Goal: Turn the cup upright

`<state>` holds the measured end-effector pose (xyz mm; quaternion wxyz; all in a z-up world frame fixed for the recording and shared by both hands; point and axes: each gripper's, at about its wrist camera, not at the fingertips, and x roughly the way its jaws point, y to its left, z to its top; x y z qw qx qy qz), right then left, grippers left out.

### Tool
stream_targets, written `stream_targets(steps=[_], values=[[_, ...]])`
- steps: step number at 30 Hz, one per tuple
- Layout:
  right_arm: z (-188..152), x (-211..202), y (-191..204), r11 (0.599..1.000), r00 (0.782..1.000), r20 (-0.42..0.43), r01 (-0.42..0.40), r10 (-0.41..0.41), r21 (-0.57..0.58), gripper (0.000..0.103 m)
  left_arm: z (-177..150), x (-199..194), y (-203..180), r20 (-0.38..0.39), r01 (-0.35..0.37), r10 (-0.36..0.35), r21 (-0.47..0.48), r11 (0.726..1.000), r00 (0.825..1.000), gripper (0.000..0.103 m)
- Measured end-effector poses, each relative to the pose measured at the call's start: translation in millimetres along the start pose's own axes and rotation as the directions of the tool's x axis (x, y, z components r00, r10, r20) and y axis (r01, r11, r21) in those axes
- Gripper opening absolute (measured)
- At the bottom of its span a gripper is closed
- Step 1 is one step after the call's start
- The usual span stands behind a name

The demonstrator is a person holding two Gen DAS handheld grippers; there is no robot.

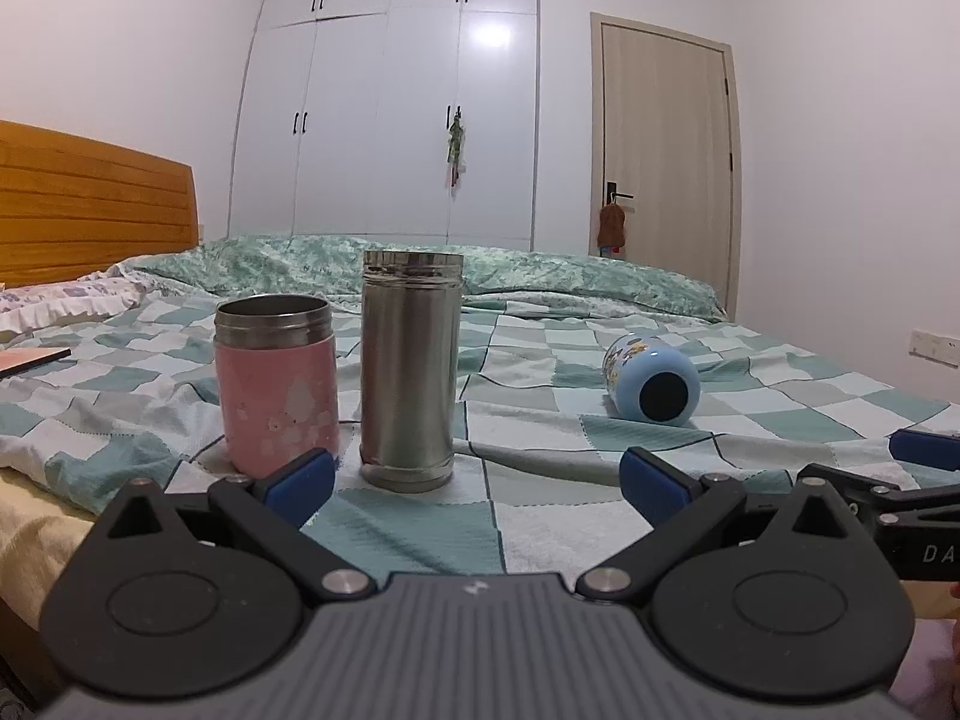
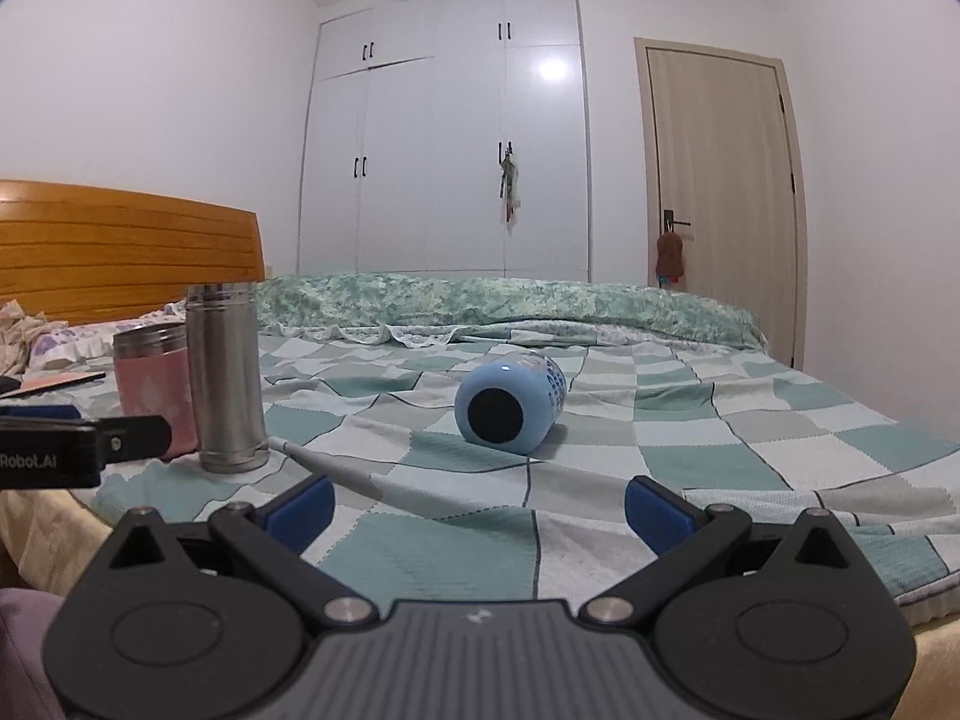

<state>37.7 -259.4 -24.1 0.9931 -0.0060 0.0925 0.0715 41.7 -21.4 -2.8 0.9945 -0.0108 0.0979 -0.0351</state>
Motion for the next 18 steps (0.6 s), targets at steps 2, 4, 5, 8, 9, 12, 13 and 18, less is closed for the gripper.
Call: stream_targets(steps=[2,4,5,8,9,12,13,18], values=[[-0.3,-0.1,2.0,1.000,1.000,0.002,0.006,-0.005,-0.010,0.103,-0.5,-0.9,-0.9,0.004,-0.002,0.002,0.007,1.000,1.000,0.103],[-0.7,-0.7,4.1,1.000,1.000,0.007,0.013,-0.012,-0.022,0.103,-0.8,-1.1,-2.3,0.006,-0.003,0.003,0.014,1.000,1.000,0.103],[-0.8,-1.8,5.0,1.000,1.000,0.010,0.015,-0.014,-0.027,0.103,-0.9,-0.6,-2.3,0.006,-0.003,0.003,0.016,1.000,1.000,0.103],[-0.8,-3.9,6.8,0.999,1.000,0.020,0.018,-0.017,-0.040,0.103,-1.1,-1.9,-2.4,0.013,-0.002,0.002,0.020,1.000,1.000,0.103],[-0.9,-4.2,7.2,0.999,1.000,0.021,0.018,-0.018,-0.042,0.103,-1.4,-2.1,-2.7,0.014,-0.002,0.002,0.022,1.000,1.000,0.103],[-0.8,-4.2,6.9,0.999,1.000,0.022,0.020,-0.019,-0.043,0.103,-1.7,-2.2,-2.8,0.015,-0.001,0.001,0.027,1.000,1.000,0.103],[-0.8,-4.2,7.2,0.999,1.000,0.022,0.019,-0.018,-0.043,0.103,-1.7,-2.1,-2.9,0.015,-0.002,0.002,0.027,1.000,1.000,0.103],[-0.6,-4.4,6.8,0.999,1.000,0.025,0.020,-0.018,-0.044,0.103,-1.9,-2.3,-2.1,0.016,-0.003,0.002,0.025,1.000,1.000,0.103]])
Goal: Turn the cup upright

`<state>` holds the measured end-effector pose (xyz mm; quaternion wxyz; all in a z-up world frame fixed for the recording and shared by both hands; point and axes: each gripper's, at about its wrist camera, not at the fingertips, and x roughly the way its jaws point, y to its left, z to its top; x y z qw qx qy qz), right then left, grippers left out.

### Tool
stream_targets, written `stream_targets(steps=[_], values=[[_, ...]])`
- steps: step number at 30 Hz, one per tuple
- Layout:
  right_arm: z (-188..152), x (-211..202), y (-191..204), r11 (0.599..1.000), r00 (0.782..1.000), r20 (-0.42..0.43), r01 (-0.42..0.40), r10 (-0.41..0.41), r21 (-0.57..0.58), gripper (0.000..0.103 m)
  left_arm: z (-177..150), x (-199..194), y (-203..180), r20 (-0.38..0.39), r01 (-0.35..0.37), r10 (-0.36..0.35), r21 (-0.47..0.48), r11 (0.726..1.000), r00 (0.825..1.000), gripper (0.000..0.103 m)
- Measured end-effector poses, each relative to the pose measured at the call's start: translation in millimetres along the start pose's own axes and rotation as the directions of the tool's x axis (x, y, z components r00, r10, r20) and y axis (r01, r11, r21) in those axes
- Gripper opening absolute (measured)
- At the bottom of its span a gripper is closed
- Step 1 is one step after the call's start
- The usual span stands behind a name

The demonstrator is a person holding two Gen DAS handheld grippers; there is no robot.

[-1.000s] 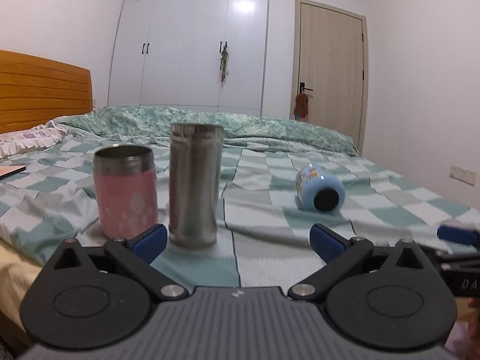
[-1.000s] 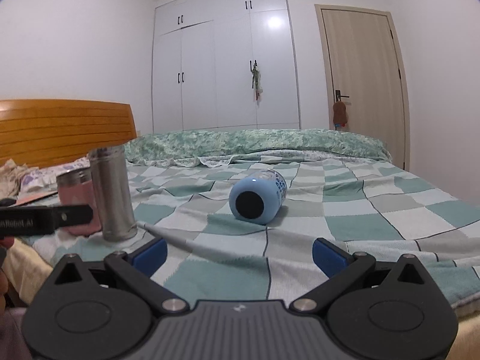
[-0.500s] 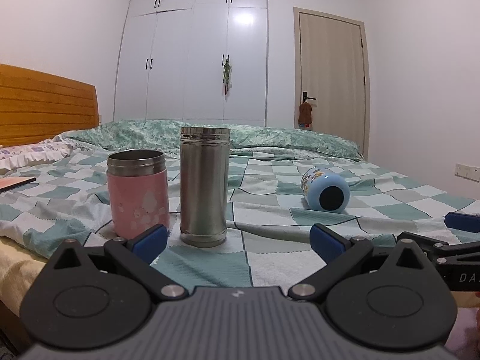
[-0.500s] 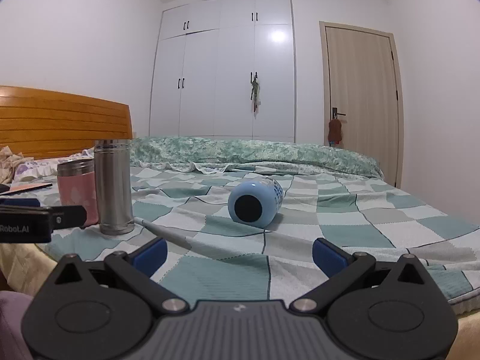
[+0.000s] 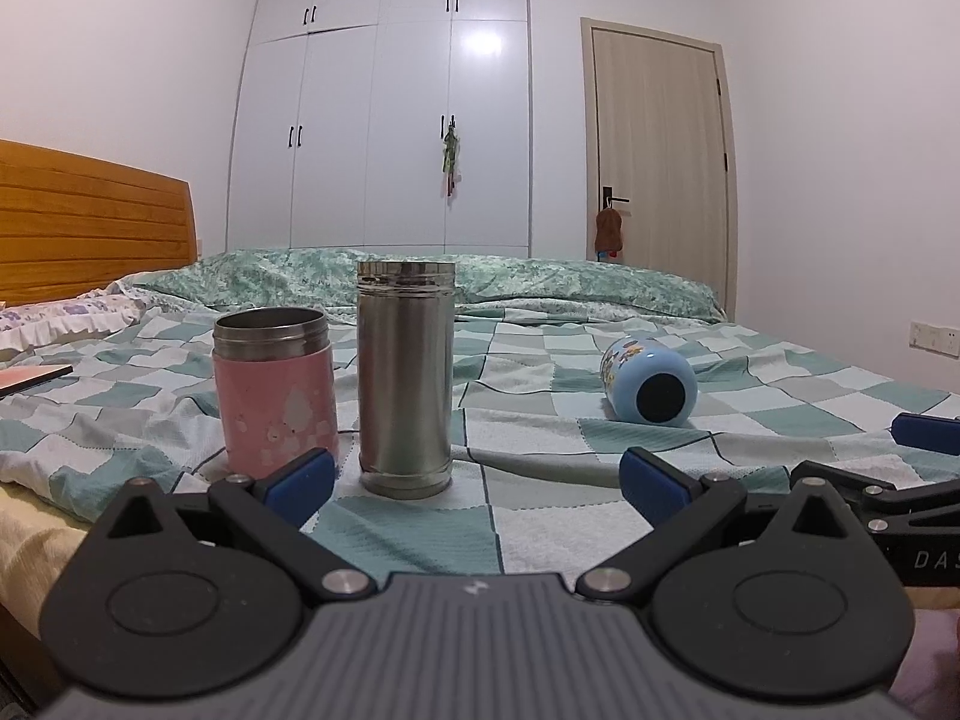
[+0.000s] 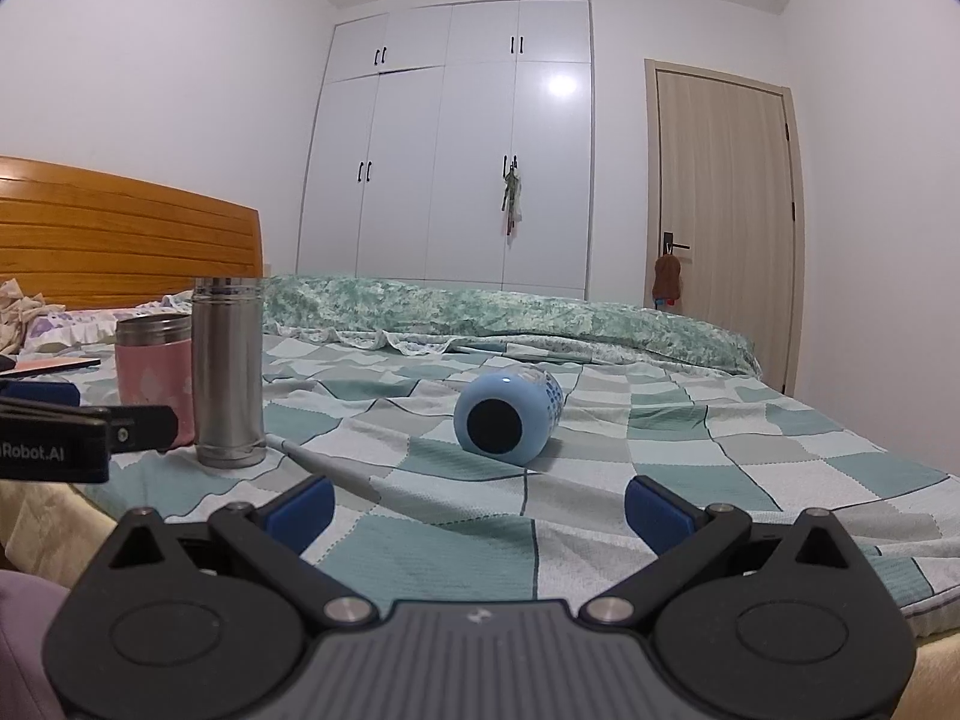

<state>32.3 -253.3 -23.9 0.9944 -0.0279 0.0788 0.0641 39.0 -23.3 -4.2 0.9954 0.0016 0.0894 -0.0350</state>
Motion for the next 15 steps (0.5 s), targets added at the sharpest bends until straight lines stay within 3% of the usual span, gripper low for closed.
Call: stream_targets(steps=[15], values=[[0.1,-0.5,-0.4,1.000,1.000,0.005,0.000,0.000,0.001,0.103,0.0,-0.4,0.5,0.001,0.003,-0.003,0.002,1.000,1.000,0.103]])
